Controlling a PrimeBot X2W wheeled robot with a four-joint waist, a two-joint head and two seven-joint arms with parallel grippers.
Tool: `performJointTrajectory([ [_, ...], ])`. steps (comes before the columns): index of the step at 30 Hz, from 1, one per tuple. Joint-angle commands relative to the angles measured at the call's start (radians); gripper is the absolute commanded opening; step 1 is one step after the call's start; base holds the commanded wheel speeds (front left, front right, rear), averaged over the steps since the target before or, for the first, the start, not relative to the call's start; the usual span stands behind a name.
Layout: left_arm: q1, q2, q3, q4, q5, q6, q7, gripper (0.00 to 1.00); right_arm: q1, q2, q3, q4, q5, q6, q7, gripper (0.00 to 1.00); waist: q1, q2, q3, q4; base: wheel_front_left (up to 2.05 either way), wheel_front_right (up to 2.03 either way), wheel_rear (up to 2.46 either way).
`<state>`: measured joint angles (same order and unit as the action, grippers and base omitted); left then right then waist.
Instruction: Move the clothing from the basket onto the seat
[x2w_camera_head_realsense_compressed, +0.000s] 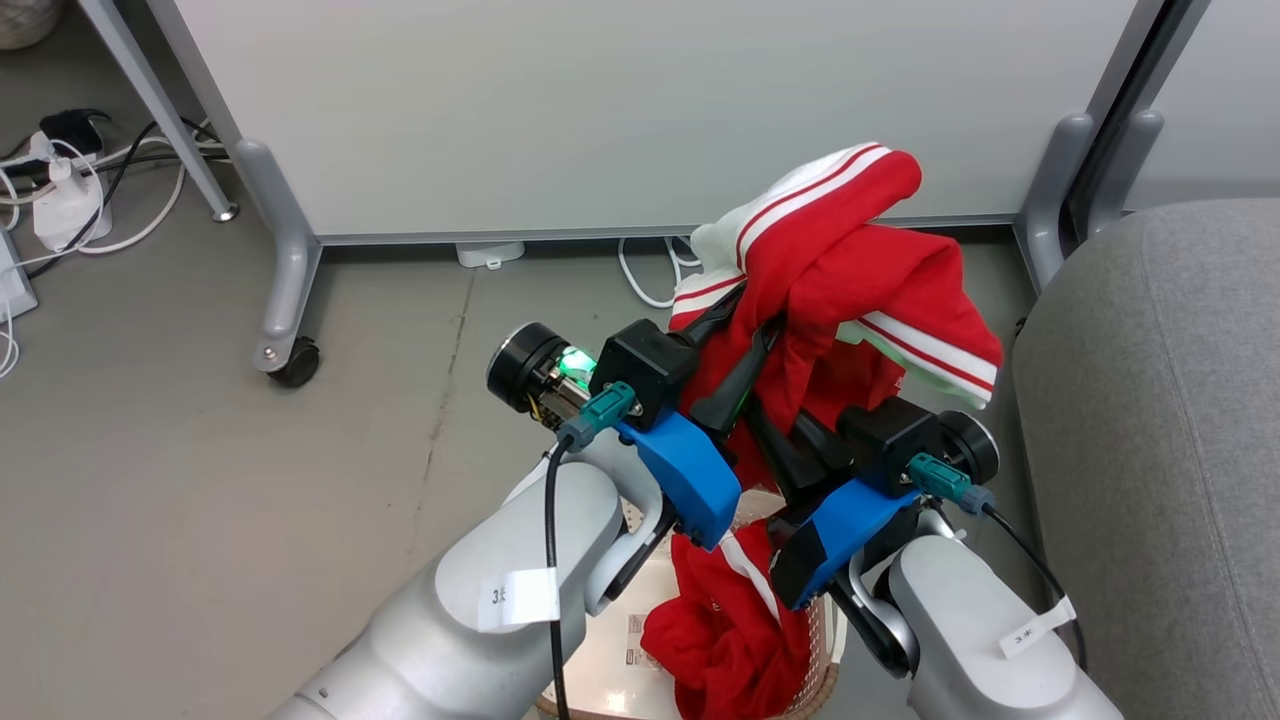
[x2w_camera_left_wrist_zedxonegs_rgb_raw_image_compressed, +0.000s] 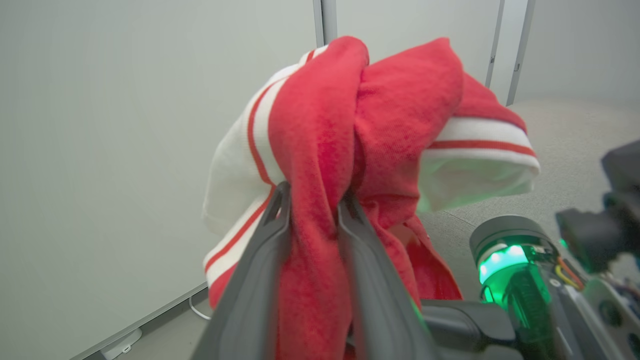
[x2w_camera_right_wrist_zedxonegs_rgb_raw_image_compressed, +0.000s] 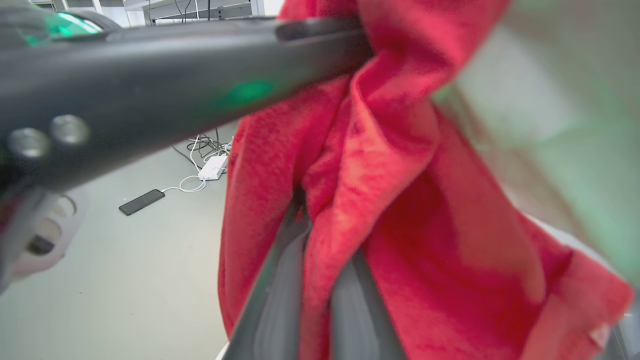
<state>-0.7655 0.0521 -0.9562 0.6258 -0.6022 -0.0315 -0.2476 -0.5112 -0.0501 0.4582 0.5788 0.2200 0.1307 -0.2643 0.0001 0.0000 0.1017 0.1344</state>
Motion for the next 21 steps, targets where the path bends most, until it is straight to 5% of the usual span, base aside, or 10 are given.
performJointTrajectory([
  [1,-0.014,-0.001,-0.004,0.004,-0.005,0.005,-0.004,0.00,0.004,0.000,0.002,-0.004,0.000,0.000,0.000,0.00,-0.0001,0.0000,-0.001,-0.001,0.00,0.00,0.00],
  [9,-0.018,-0.002,-0.013,0.015,-0.011,0.005,-0.011,0.00,0.012,0.000,0.003,-0.014,0.002,0.000,0.000,0.00,-0.0001,0.0000,-0.003,-0.005,0.00,0.00,0.00],
  [10,-0.019,-0.002,-0.008,0.016,-0.012,0.011,-0.012,0.25,0.012,0.000,0.004,-0.015,0.003,0.000,0.000,0.00,-0.0001,0.0000,-0.003,-0.005,0.00,0.00,0.00],
  [12,-0.020,-0.002,-0.009,0.018,-0.013,0.013,-0.013,1.00,0.013,0.000,0.004,-0.017,0.006,0.000,0.000,0.00,-0.0001,0.0000,-0.003,-0.006,0.00,0.00,0.00],
  [21,-0.019,-0.002,-0.012,0.020,-0.015,0.022,-0.017,1.00,0.026,0.000,-0.002,-0.022,0.004,0.000,0.000,0.00,-0.0001,0.0000,-0.008,-0.012,0.00,0.00,0.00],
])
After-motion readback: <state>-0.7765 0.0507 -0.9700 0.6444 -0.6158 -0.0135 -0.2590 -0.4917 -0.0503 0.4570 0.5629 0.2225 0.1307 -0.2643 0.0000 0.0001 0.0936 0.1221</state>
